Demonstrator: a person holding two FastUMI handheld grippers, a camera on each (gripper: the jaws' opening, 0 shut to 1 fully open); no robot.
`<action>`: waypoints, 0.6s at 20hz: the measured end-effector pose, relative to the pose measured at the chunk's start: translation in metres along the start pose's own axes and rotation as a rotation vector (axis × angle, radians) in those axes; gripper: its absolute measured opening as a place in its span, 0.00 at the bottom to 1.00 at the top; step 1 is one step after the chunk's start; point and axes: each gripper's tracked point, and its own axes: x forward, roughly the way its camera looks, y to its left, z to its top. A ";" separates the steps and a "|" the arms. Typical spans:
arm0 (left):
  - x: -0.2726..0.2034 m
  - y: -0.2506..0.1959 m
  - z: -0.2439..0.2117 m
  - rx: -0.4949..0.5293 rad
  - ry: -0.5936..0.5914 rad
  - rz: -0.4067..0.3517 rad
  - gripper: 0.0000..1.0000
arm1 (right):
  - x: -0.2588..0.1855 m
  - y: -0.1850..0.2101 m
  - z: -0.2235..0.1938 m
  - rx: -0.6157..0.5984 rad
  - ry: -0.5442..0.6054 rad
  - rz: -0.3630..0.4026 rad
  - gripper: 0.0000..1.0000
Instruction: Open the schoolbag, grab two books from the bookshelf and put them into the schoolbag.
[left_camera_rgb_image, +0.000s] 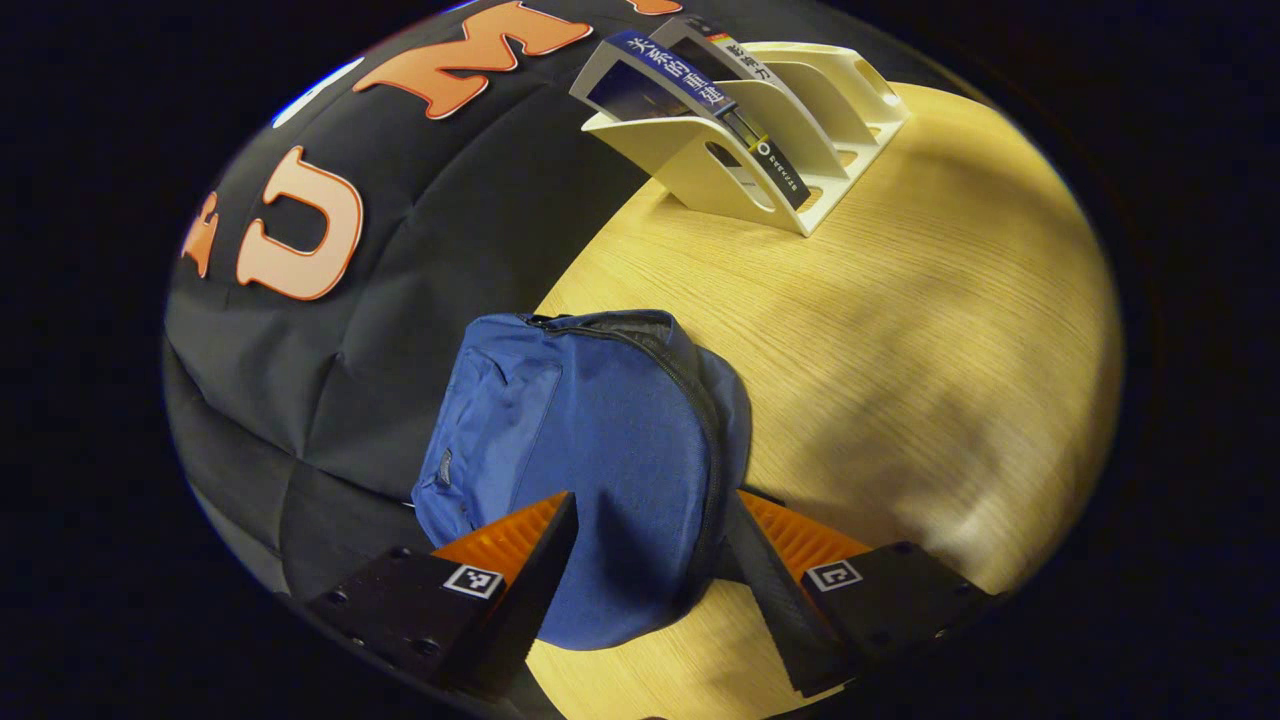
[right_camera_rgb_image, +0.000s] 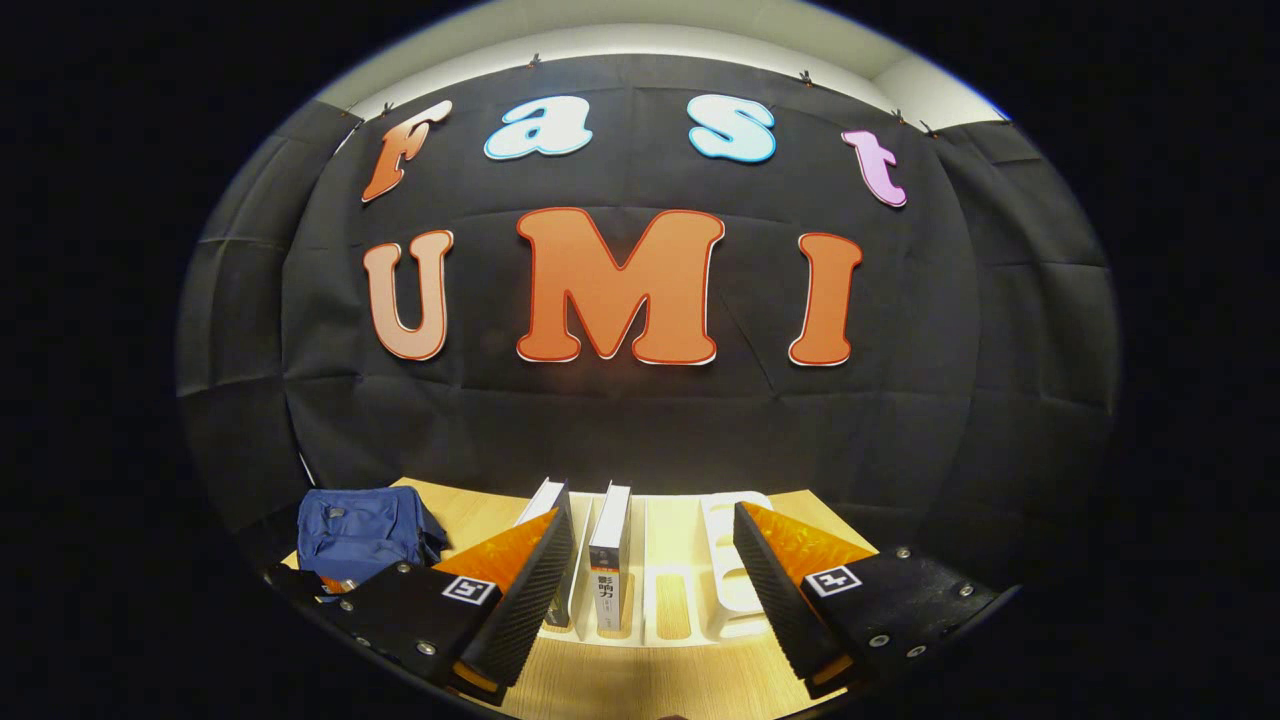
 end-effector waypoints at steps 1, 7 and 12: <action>0.000 -0.004 0.000 -0.003 0.010 -0.013 0.91 | 0.000 0.000 0.000 0.001 0.003 0.002 0.96; -0.007 0.009 0.012 -0.040 0.006 -0.016 0.14 | 0.004 0.005 -0.005 -0.003 0.016 0.012 0.96; -0.012 0.027 0.025 -0.111 0.016 -0.065 0.05 | 0.014 0.030 -0.015 0.004 0.072 0.089 0.96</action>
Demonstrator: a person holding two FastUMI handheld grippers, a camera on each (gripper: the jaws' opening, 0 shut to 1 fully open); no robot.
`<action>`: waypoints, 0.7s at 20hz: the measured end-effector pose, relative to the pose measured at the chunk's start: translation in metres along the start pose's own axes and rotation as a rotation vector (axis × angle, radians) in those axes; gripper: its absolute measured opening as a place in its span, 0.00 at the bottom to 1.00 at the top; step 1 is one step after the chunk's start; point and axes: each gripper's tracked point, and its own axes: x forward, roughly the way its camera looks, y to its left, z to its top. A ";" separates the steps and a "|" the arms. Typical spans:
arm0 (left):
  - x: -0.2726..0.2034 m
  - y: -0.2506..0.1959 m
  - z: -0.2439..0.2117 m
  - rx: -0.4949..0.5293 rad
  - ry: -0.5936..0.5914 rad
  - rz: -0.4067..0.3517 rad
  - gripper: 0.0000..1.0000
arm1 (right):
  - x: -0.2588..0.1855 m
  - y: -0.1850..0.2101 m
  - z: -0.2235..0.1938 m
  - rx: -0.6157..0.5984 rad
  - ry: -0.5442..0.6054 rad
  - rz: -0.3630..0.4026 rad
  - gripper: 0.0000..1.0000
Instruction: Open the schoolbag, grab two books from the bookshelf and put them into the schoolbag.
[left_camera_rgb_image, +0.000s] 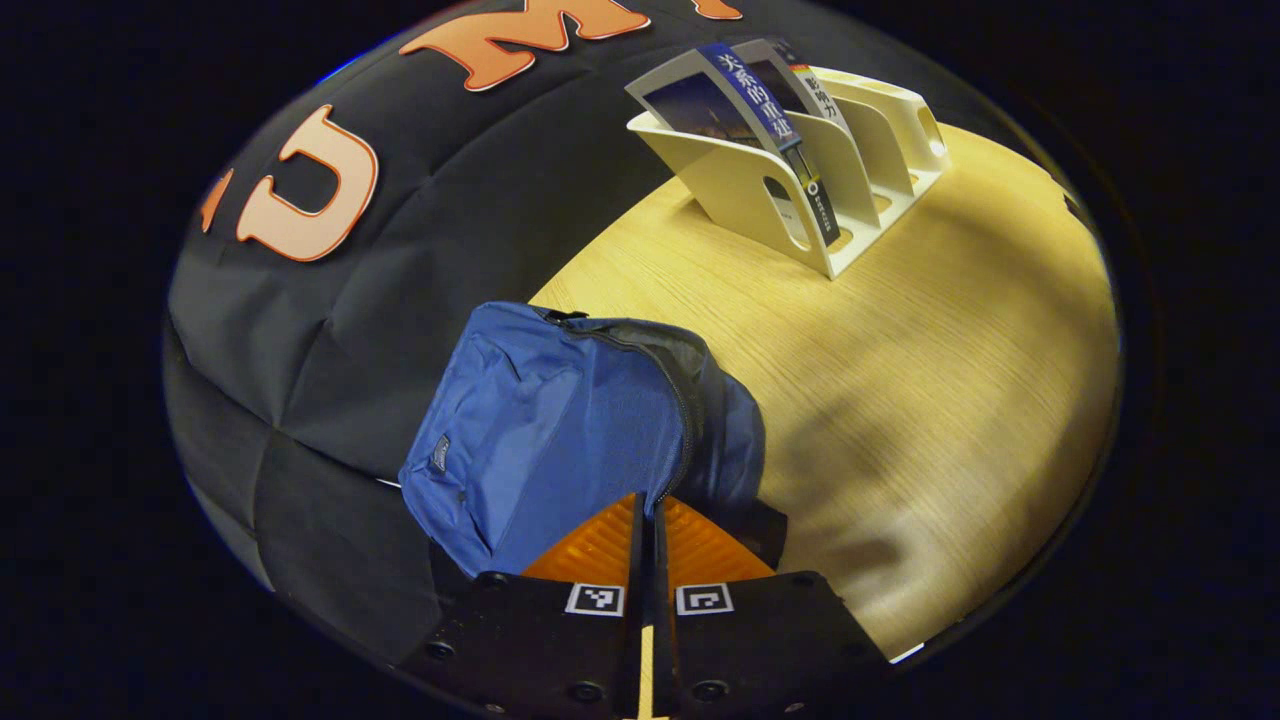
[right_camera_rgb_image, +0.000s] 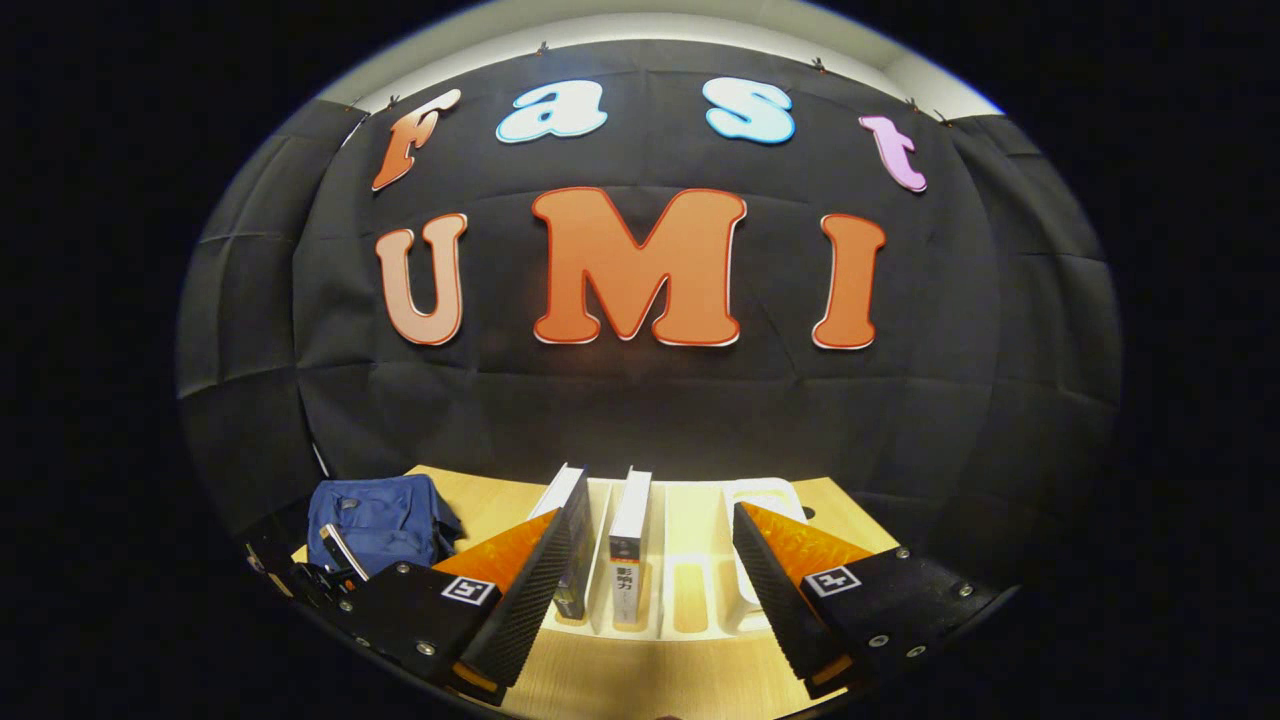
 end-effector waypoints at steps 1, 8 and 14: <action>-0.004 0.005 0.005 0.000 -0.019 0.004 0.04 | 0.005 0.007 0.000 -0.001 0.010 0.023 0.96; -0.023 0.053 0.030 -0.093 -0.053 -0.029 0.02 | 0.051 0.064 -0.011 -0.017 0.144 0.190 0.97; -0.037 0.126 0.056 -0.234 -0.133 -0.019 0.02 | 0.098 0.080 -0.012 -0.076 0.221 0.214 0.97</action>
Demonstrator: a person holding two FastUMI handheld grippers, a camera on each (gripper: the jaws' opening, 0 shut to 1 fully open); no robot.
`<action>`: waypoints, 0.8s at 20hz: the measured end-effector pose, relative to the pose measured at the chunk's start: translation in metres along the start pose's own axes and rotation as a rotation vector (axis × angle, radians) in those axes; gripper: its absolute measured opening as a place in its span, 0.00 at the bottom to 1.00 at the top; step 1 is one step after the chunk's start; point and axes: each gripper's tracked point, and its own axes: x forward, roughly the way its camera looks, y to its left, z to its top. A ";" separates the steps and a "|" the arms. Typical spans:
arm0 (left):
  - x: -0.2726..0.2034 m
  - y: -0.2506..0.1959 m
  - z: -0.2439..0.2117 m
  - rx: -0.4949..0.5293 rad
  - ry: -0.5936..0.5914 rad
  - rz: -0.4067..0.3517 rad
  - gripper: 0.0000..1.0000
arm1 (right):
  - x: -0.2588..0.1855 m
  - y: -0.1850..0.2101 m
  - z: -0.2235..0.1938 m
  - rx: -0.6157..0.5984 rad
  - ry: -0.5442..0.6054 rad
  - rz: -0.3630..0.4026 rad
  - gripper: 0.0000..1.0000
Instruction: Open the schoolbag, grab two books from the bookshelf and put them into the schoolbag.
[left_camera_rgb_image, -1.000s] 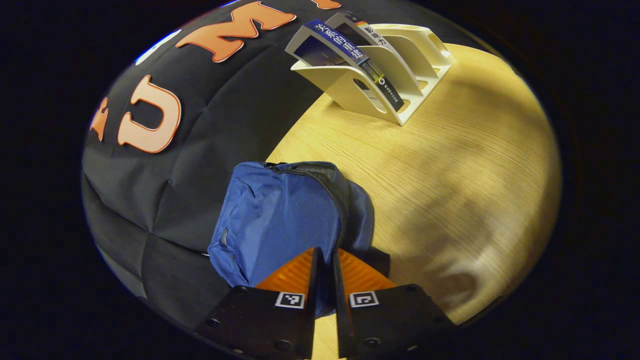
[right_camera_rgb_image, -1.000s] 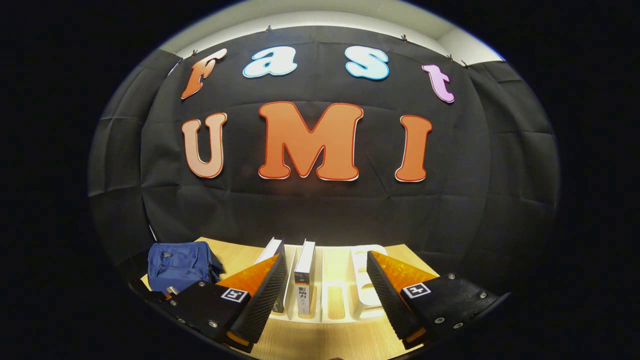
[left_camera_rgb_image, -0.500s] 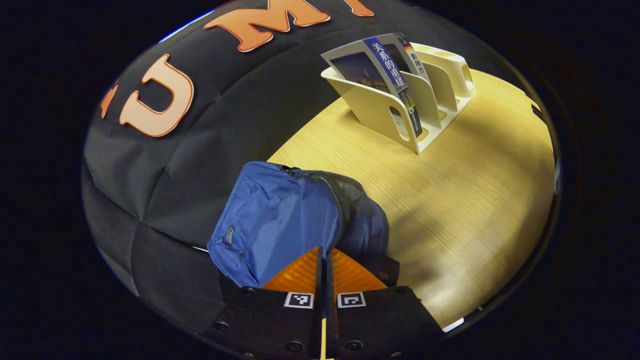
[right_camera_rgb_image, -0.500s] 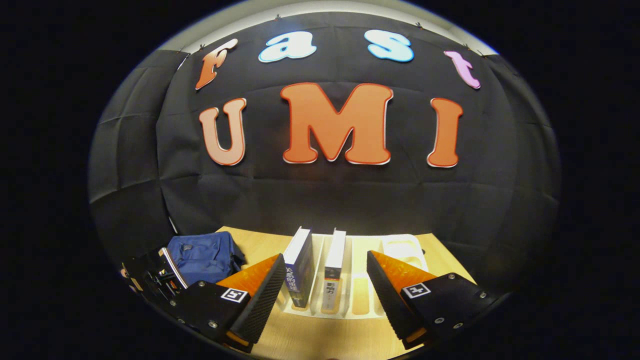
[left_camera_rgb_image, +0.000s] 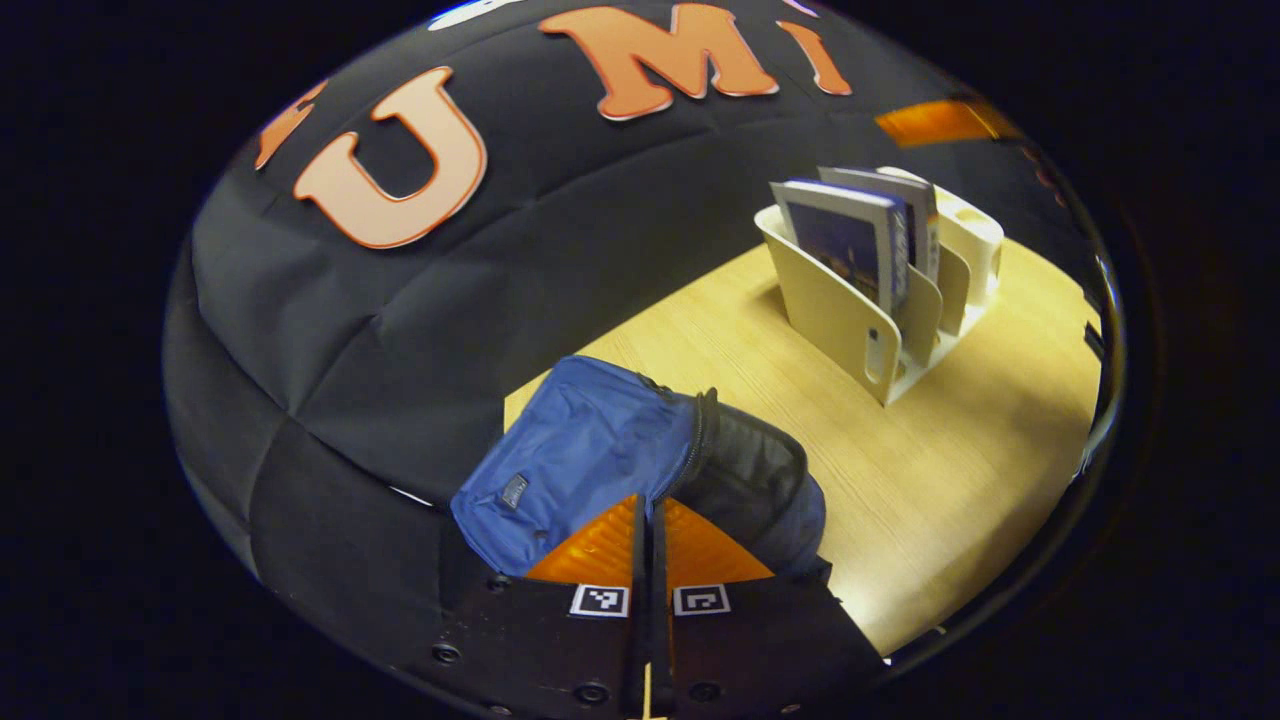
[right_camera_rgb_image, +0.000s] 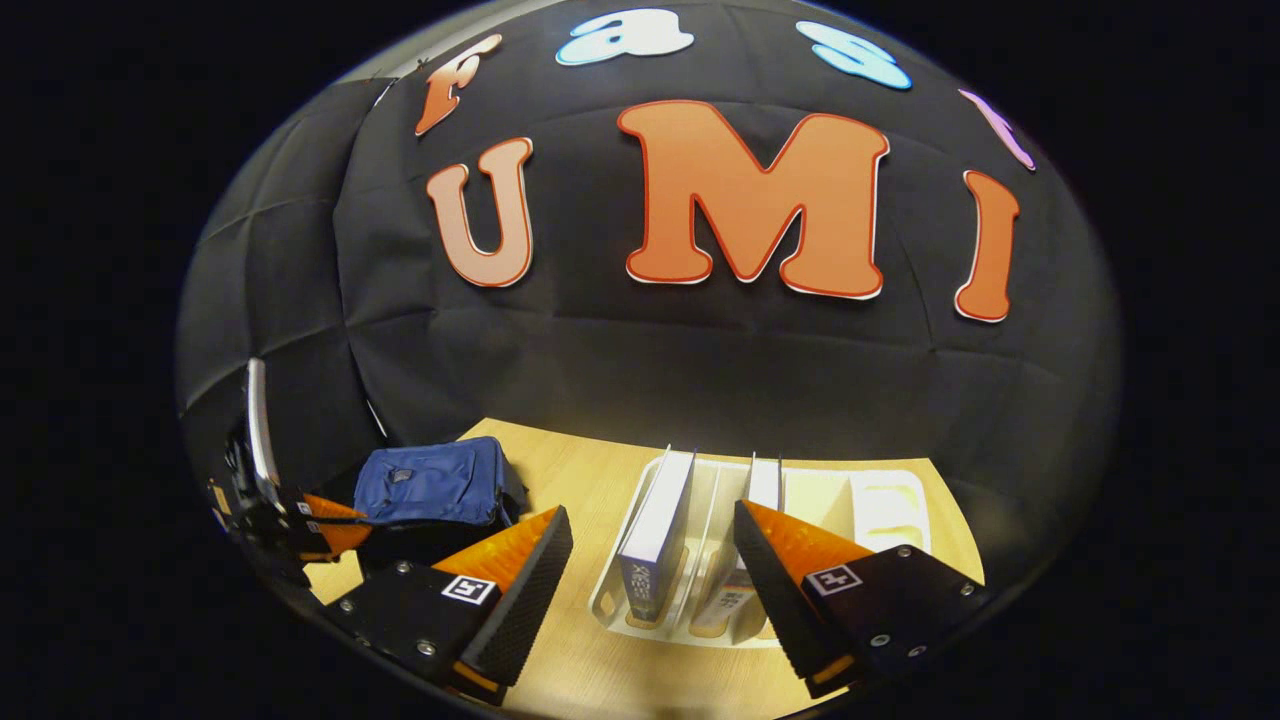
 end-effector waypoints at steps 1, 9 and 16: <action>0.000 0.011 0.006 -0.018 -0.014 0.008 0.02 | 0.010 0.000 -0.001 -0.013 0.024 -0.005 0.97; 0.005 0.061 0.044 -0.140 -0.088 -0.024 0.02 | 0.074 0.003 -0.009 0.010 0.249 -0.003 0.95; 0.008 0.085 0.066 -0.158 -0.150 -0.040 0.02 | 0.114 -0.007 -0.036 0.110 0.454 -0.040 0.90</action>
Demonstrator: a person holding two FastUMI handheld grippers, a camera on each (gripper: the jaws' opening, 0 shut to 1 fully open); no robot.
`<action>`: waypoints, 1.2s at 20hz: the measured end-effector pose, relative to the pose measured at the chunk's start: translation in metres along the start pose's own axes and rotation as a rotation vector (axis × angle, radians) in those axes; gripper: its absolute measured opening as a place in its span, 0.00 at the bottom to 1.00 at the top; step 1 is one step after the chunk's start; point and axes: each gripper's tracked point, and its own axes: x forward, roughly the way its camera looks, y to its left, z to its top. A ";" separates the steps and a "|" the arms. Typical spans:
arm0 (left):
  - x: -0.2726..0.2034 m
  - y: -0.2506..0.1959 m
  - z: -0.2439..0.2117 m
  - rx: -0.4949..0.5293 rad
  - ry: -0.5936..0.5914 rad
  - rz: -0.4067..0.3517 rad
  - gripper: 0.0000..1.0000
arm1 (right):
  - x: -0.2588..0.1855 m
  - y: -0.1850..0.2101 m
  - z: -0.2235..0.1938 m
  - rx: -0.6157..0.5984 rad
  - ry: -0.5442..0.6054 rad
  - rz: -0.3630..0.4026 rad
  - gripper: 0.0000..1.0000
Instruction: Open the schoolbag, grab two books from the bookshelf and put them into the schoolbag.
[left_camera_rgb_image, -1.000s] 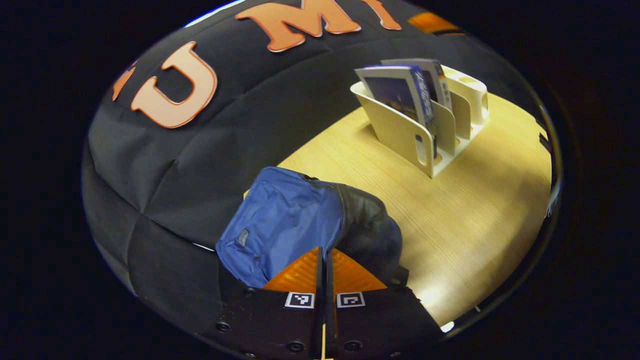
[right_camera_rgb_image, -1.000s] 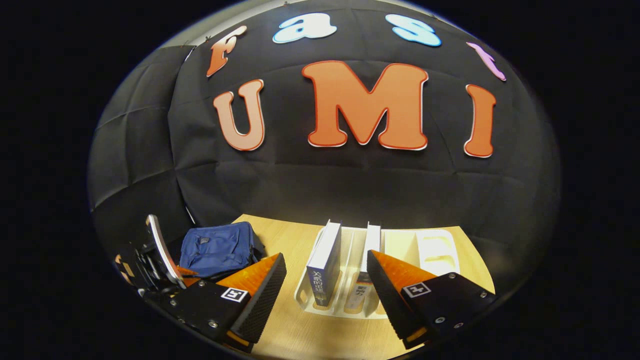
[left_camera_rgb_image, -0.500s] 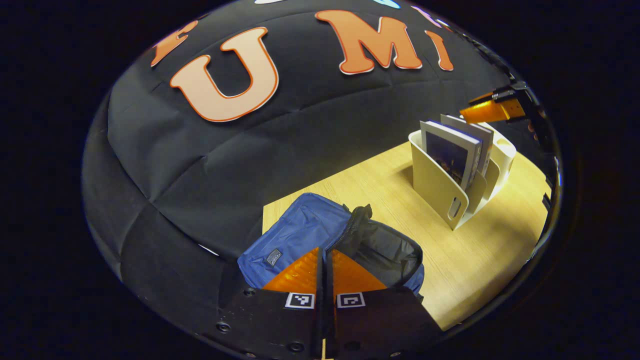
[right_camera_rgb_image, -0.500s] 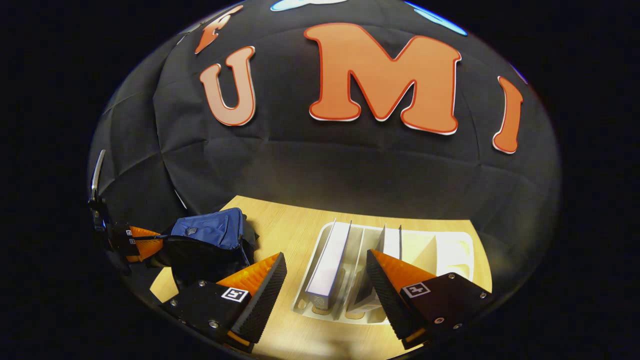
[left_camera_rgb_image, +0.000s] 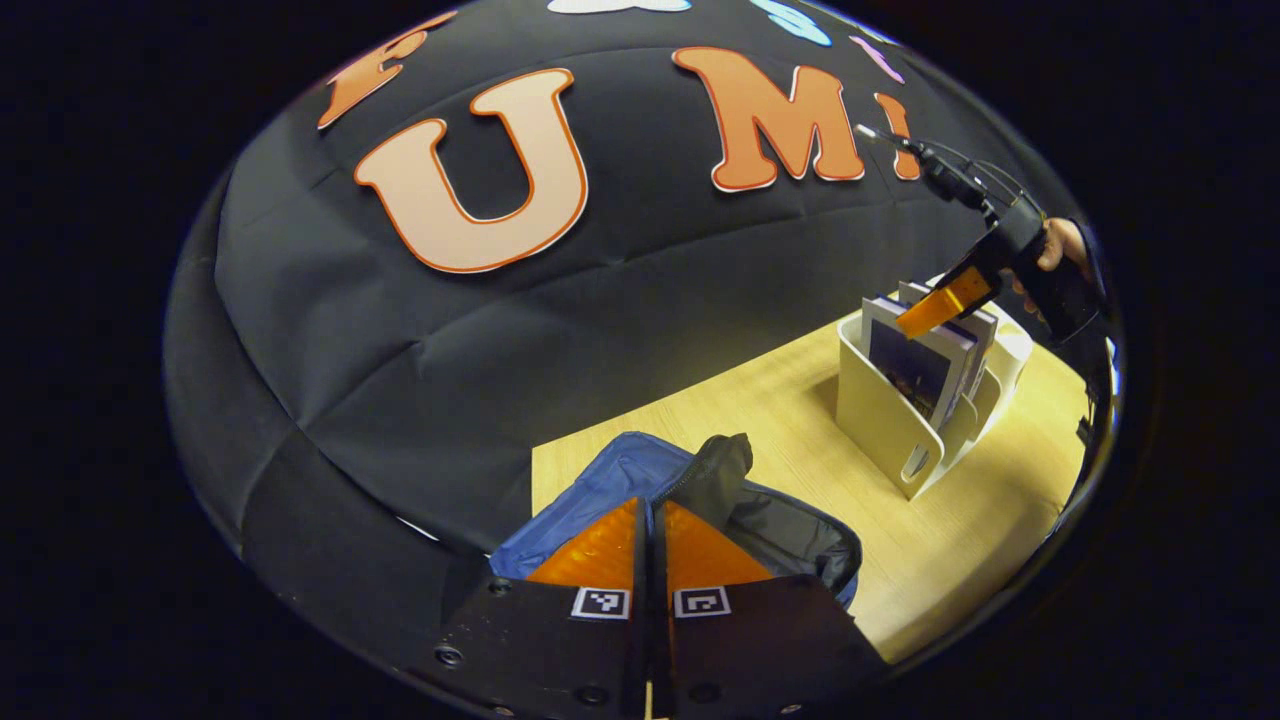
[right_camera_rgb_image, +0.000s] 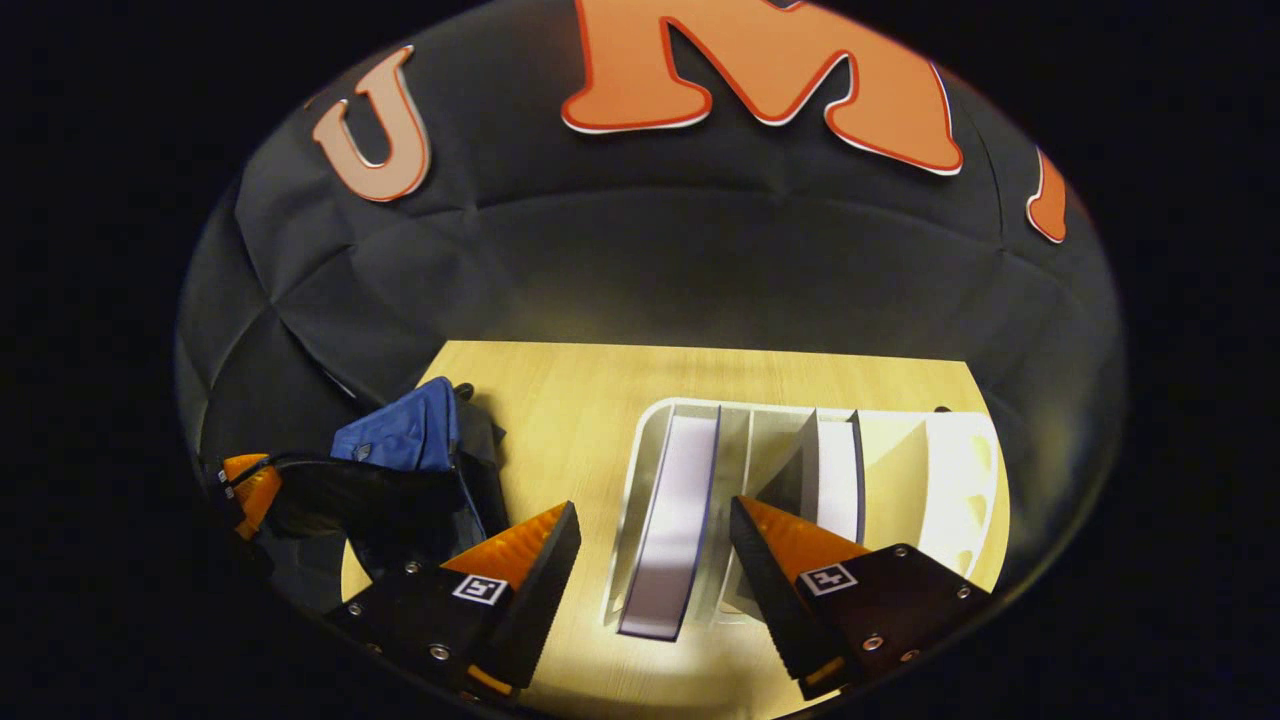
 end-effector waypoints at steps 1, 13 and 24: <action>0.001 0.003 0.001 -0.027 0.000 -0.008 0.02 | 0.005 -0.003 0.000 -0.012 0.019 -0.015 0.88; 0.012 0.022 0.046 -0.045 -0.004 -0.023 0.02 | 0.044 -0.013 -0.030 -0.109 0.210 -0.151 0.51; 0.022 0.009 0.040 -0.064 0.012 -0.064 0.02 | 0.016 -0.018 -0.018 -0.018 0.263 -0.115 0.34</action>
